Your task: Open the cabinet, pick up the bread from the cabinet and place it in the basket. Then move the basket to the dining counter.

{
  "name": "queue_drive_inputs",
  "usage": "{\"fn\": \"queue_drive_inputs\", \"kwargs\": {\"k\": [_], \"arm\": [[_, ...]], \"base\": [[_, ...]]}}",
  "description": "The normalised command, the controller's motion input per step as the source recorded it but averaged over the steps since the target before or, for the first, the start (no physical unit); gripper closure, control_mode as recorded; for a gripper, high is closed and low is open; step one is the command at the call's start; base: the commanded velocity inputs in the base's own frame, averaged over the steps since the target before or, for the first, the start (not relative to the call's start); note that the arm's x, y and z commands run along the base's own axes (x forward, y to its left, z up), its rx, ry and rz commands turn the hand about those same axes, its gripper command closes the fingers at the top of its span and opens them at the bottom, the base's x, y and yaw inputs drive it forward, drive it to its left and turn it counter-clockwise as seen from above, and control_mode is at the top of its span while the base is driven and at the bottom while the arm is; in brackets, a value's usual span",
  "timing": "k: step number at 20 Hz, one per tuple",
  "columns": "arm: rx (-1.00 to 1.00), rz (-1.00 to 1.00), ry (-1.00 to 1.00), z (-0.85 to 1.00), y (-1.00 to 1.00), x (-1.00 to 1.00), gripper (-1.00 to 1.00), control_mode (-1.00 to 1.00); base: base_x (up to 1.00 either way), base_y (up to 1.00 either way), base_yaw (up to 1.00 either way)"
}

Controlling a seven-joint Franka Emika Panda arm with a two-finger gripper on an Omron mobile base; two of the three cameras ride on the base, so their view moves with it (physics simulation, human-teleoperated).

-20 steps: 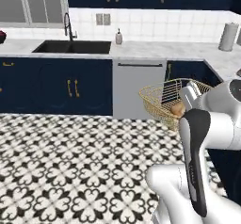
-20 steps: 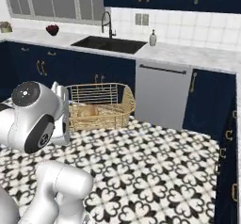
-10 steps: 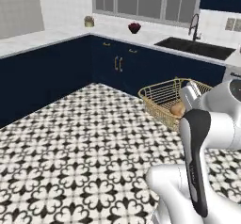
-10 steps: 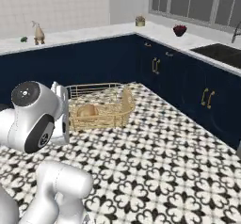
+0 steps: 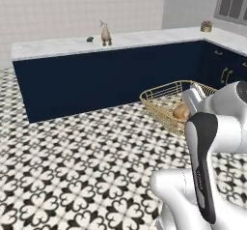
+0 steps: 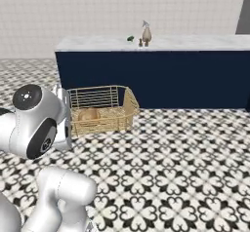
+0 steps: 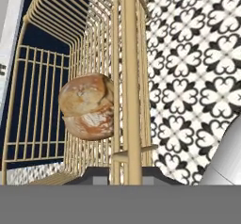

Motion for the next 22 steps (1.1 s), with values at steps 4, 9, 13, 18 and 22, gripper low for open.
{"fn": "queue_drive_inputs", "kwargs": {"k": [4,9,13,18,22], "arm": [[0.0,0.0,0.0,0.0,0.0,0.0,1.0,1.0],[0.0,0.0,0.0,0.0,0.0,0.0,1.0,1.0],[0.0,0.0,0.0,0.0,0.0,0.0,1.0,1.0],[0.0,0.0,0.0,0.0,0.0,0.0,1.0,1.0],[0.0,0.0,0.0,0.0,0.0,0.0,1.0,1.0]], "base": [[1.0,0.0,0.53],[1.0,0.0,0.53],[1.0,0.0,0.24],[1.0,0.0,0.18],[1.0,0.0,0.09]]}}
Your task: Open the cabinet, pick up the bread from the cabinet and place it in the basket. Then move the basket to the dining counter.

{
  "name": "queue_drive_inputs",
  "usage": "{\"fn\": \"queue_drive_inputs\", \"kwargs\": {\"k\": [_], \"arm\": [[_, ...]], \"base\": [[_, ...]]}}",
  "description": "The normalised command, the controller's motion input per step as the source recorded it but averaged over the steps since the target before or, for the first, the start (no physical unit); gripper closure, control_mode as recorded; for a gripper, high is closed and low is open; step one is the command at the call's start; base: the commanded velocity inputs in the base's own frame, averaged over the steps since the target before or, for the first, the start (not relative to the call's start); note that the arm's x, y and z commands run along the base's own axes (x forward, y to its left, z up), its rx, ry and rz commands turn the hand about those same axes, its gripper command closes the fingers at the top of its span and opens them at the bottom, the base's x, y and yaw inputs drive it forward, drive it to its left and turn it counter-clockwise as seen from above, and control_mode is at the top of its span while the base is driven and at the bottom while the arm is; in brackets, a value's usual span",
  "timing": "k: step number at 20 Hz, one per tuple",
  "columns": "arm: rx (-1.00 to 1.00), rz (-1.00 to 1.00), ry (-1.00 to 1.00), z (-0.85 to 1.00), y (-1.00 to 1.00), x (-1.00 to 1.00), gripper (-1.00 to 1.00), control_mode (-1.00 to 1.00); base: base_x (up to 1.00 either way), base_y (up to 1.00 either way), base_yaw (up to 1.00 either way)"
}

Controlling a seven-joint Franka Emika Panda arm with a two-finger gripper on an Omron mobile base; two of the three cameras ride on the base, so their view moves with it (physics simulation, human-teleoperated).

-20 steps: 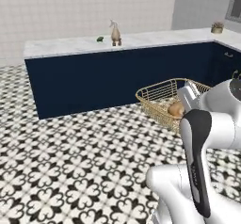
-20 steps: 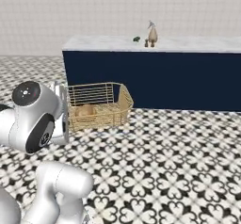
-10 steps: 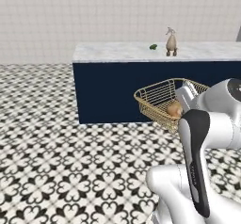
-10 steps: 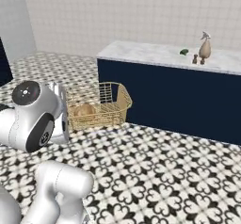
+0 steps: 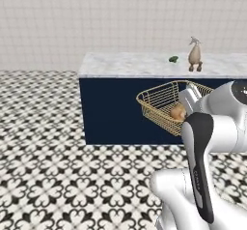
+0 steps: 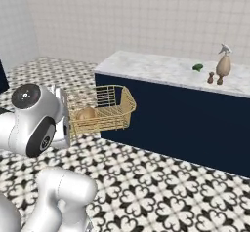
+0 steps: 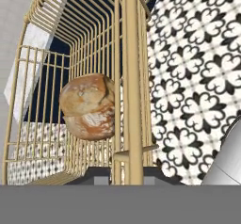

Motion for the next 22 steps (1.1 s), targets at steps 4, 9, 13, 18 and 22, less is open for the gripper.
{"fn": "queue_drive_inputs", "kwargs": {"k": [4,9,13,18,22], "arm": [[0.0,0.0,0.0,0.0,0.0,0.0,1.0,1.0],[0.0,0.0,0.0,0.0,0.0,0.0,1.0,1.0],[0.0,0.0,0.0,0.0,0.0,0.0,1.0,1.0],[0.0,0.0,0.0,0.0,0.0,0.0,1.0,1.0],[0.0,0.0,0.0,0.0,0.0,0.0,1.0,1.0]], "base": [[1.0,0.0,0.07],[1.0,0.0,0.02],[1.0,0.0,0.0],[1.0,0.0,0.0],[1.0,0.0,0.0]]}}
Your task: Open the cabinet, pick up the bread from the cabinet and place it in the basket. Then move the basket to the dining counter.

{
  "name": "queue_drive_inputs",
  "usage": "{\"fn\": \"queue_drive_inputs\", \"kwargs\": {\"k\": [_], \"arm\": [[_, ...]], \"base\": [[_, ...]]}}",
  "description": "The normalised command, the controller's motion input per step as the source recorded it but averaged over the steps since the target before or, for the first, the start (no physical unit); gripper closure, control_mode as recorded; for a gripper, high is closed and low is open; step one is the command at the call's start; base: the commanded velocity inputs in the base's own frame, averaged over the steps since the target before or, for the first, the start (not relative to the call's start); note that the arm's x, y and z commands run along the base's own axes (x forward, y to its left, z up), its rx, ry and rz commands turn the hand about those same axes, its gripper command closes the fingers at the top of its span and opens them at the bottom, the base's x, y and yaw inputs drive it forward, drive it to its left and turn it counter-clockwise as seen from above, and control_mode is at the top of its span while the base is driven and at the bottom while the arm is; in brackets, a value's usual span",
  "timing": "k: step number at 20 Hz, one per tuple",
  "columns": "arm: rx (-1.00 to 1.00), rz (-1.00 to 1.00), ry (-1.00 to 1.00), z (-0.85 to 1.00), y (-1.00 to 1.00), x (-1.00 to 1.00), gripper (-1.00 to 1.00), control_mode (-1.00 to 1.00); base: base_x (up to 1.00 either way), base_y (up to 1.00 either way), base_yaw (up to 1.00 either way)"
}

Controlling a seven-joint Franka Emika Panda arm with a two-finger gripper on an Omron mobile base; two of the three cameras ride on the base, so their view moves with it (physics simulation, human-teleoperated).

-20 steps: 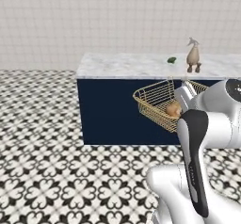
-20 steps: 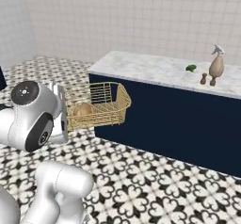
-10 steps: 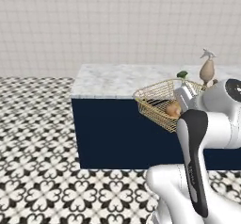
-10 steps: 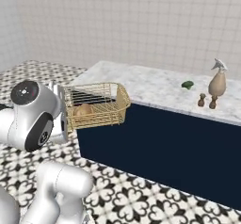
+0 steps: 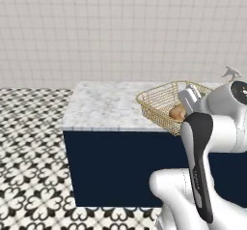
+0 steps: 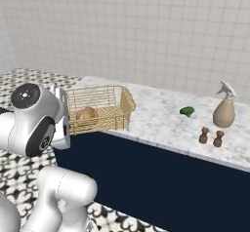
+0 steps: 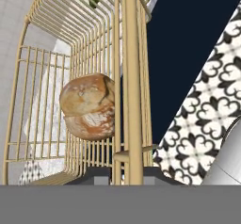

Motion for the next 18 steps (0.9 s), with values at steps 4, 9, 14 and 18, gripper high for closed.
{"fn": "queue_drive_inputs", "kwargs": {"k": [4,9,14,18], "arm": [[0.0,0.0,0.0,0.0,0.0,0.0,1.0,1.0],[0.0,0.0,0.0,-0.09,0.0,0.2,1.0,-1.0],[0.01,0.06,0.0,-0.63,0.0,1.0,1.0,-1.0],[0.0,0.06,0.0,-0.83,0.0,1.0,1.0,-1.0]], "base": [[1.0,0.0,0.0],[0.8,0.0,0.0],[0.0,0.0,0.0],[0.0,0.0,0.0]]}}
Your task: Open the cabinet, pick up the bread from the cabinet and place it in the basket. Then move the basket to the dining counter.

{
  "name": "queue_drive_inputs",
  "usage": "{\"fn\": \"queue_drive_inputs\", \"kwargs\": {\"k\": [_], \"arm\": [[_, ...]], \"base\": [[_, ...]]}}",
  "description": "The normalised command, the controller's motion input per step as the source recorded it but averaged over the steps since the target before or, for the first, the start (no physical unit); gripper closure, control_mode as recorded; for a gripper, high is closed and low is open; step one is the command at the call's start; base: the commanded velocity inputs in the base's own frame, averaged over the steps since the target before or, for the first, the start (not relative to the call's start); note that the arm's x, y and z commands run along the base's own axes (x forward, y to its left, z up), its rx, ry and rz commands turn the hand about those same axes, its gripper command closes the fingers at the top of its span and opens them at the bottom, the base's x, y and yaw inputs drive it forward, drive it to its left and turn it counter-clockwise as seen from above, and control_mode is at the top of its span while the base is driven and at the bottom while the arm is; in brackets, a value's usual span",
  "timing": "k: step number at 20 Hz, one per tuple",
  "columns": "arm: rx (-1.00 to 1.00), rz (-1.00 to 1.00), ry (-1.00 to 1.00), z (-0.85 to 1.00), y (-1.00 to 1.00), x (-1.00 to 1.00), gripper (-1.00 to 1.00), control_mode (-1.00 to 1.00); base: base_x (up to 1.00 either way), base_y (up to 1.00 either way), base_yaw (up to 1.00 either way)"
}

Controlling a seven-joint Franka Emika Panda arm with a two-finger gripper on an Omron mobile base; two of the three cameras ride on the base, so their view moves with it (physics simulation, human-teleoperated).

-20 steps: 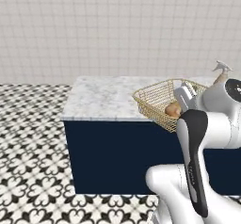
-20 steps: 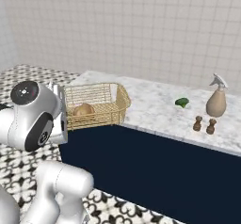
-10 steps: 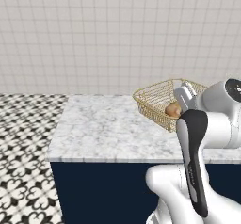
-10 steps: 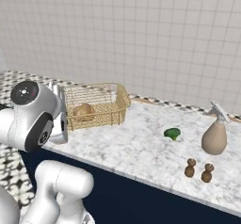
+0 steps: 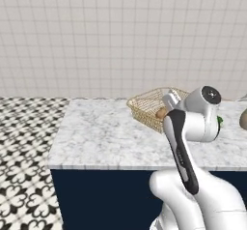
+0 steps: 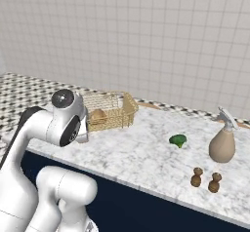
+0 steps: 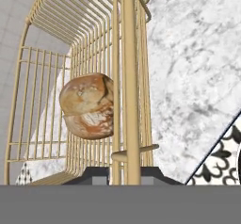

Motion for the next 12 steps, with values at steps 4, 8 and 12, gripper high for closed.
{"fn": "queue_drive_inputs", "kwargs": {"k": [4,8,12], "arm": [[0.0,0.03,0.0,-0.8,0.0,1.0,1.0,-1.0],[0.0,0.0,0.02,-0.71,0.0,1.0,1.0,-1.0],[0.0,0.0,0.03,-0.61,0.0,0.97,1.0,-1.0]], "base": [[0.0,0.0,0.0],[0.0,0.0,0.0],[0.0,0.0,0.0]]}}
